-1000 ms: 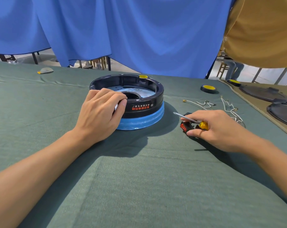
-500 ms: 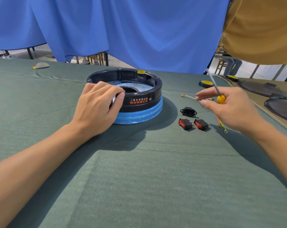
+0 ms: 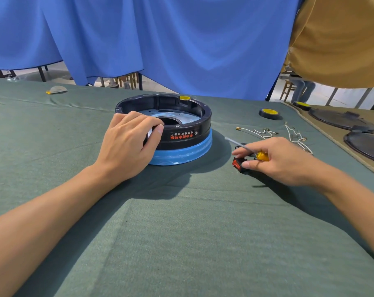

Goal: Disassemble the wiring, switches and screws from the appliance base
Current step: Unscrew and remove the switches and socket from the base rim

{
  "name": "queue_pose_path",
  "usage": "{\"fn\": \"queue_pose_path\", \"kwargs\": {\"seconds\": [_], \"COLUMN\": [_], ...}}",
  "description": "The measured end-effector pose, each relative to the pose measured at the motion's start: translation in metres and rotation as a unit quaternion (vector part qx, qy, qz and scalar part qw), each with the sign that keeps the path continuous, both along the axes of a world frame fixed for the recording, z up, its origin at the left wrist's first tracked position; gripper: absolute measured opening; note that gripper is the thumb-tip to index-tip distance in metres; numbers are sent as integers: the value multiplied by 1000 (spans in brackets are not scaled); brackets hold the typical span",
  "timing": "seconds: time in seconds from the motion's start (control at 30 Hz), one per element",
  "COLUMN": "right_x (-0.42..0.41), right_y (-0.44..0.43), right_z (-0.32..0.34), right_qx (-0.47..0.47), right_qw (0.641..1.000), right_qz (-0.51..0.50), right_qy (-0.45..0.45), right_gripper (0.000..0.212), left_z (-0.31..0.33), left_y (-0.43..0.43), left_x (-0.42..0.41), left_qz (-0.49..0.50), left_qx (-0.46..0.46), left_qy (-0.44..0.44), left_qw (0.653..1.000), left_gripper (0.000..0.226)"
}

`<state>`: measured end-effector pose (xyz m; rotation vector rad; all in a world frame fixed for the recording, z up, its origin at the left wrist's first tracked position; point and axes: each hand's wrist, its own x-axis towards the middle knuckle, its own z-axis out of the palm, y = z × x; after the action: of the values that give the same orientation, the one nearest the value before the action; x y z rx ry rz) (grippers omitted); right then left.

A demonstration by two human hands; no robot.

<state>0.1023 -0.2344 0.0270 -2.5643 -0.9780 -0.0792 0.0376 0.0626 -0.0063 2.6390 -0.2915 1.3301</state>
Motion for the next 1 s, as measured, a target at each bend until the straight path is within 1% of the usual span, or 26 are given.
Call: {"fn": "queue_pose_path", "kwargs": {"seconds": [0.07, 0.1, 0.23, 0.3, 0.4, 0.47, 0.53, 0.6, 0.67, 0.7, 0.73, 0.77, 0.8, 0.9, 0.93, 1.0], "right_x": [2, 2, 1, 1, 1, 0, 0, -1, -2, -3, -4, -5, -6, -11, -12, -15], "right_y": [0, 0, 3, 3, -2, -4, -5, -3, 1, 4, 7, 11, 15, 27, 32, 41], "right_z": [2, 2, -2, -5, -4, -3, -2, 1, 5, 7, 10, 13, 17, 27, 30, 36], "right_qx": [6, 6, 40, 25, 13, 42, 78, 111, 149, 162, 169, 172, 175, 208, 218, 231], "right_qw": [1000, 1000, 995, 997, 999, 999, 996, 993, 987, 985, 984, 983, 983, 977, 975, 971], "right_qz": [-3, -3, -1, 13, 30, 21, -1, -30, -52, -57, -59, -58, -53, -39, -35, -27], "right_qy": [-10, -27, -90, -77, -31, -21, -33, -37, -31, -25, -20, -17, -11, 25, 37, 56], "right_gripper": [36, 35, 17, 15, 13, 10, 10, 12, 13, 13, 15, 18, 23, 48, 51, 52], "left_z": [0, 0, -1, -1, -1, -1, 0, 1, 0, 0, 1, 3, 5, 11, 12, 13], "left_y": [0, 0, 0, 1, 1, 2, 5, 10, 15, 16, 17, 19, 23, 33, 37, 44], "left_x": [0, 0, 1, 0, 0, 2, 6, 10, 12, 13, 14, 16, 17, 17, 17, 15], "left_qz": [2, 2, -2, -5, -14, -8, 33, 90, 87, 60, 29, 4, -14, -46, -59, -99], "left_qx": [-1, -1, -3, -4, -3, -51, -147, -253, -378, -442, -495, -528, -546, -577, -585, -605], "left_qy": [-1, 0, 5, 6, -6, -21, -25, 7, 69, 95, 114, 123, 129, 133, 137, 153], "left_qw": [1000, 1000, 1000, 1000, 1000, 998, 988, 963, 919, 890, 861, 840, 828, 804, 797, 775], "left_gripper": [28, 28, 28, 29, 29, 30, 30, 39, 49, 44, 33, 27, 26, 35, 37, 31]}}
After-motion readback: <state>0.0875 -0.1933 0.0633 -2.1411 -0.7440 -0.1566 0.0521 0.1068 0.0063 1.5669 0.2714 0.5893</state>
